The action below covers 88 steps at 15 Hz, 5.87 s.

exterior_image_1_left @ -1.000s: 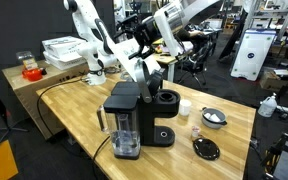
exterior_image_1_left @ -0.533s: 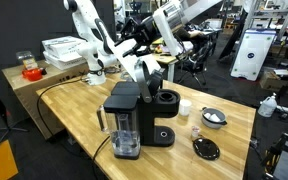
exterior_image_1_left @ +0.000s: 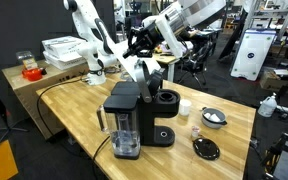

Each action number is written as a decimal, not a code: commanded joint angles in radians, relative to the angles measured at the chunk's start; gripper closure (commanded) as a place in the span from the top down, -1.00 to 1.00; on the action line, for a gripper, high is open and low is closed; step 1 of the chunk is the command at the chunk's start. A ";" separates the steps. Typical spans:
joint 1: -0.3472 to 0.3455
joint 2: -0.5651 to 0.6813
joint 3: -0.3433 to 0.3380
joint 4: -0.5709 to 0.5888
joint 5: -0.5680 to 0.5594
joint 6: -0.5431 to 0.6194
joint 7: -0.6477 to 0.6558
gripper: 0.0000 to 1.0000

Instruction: Close the top of the coffee machine.

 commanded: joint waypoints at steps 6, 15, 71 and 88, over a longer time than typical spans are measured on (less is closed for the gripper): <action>-0.035 -0.042 0.018 -0.071 -0.270 -0.038 0.214 -1.00; -0.096 -0.135 0.007 -0.114 -0.637 -0.262 0.506 -1.00; -0.137 0.059 0.055 0.151 -0.593 -0.380 0.466 -0.99; -0.143 0.115 0.043 0.286 -0.635 -0.418 0.499 -0.99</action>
